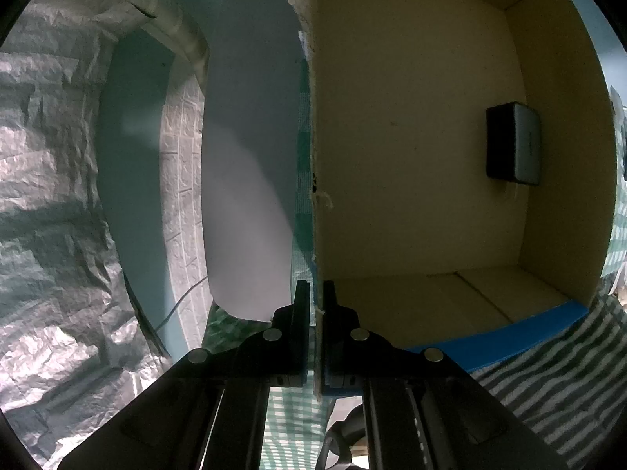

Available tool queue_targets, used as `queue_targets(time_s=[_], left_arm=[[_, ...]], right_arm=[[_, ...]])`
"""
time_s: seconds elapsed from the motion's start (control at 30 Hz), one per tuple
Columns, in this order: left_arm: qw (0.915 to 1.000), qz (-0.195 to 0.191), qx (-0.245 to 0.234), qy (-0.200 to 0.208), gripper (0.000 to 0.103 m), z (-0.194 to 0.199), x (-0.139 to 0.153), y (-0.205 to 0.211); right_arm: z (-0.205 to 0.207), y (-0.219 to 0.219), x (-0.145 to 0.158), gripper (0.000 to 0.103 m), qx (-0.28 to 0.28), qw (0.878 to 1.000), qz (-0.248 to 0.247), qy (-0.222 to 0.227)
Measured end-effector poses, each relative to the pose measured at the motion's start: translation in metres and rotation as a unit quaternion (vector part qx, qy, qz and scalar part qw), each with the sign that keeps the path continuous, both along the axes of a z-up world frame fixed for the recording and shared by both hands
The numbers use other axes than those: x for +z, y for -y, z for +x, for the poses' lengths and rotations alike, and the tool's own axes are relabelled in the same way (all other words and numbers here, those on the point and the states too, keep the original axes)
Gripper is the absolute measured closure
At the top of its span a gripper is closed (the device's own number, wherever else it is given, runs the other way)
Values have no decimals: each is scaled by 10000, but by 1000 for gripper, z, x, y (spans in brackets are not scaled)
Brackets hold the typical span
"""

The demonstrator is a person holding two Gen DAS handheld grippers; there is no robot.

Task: Organize rigid objects
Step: 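Carry the white router into the box beside the power bank and release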

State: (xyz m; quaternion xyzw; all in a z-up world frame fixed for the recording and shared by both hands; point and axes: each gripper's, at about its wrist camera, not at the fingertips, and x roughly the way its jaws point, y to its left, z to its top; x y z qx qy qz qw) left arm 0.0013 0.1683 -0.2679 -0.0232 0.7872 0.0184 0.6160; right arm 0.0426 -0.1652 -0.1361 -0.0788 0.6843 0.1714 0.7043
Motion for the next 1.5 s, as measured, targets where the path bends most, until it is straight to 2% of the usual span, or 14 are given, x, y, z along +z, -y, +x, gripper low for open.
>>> queue_targets(time_s=[0.23,0.57,1.07,1.27,1.5], left_arm=[[10000,-9,3,5,97,1,1,-2],[10000,-6,-14,24,97,-1,2,1],[10000,3,-15,33,97,-2,2,2],[10000,-12,14,45,95,-2,3,1],[10000,-42,50,57,95,-2,4,1]], right_arm=[[7,-40,22,40,416,9988,199,177],[15,-101,28,40,1039,9937,269,318],[10,-173,-6,40,1761,9836,333,172],[5,-180,-24,40,1976,9800,180,146],[8,-181,-45,40,1931,9812,21,35]])
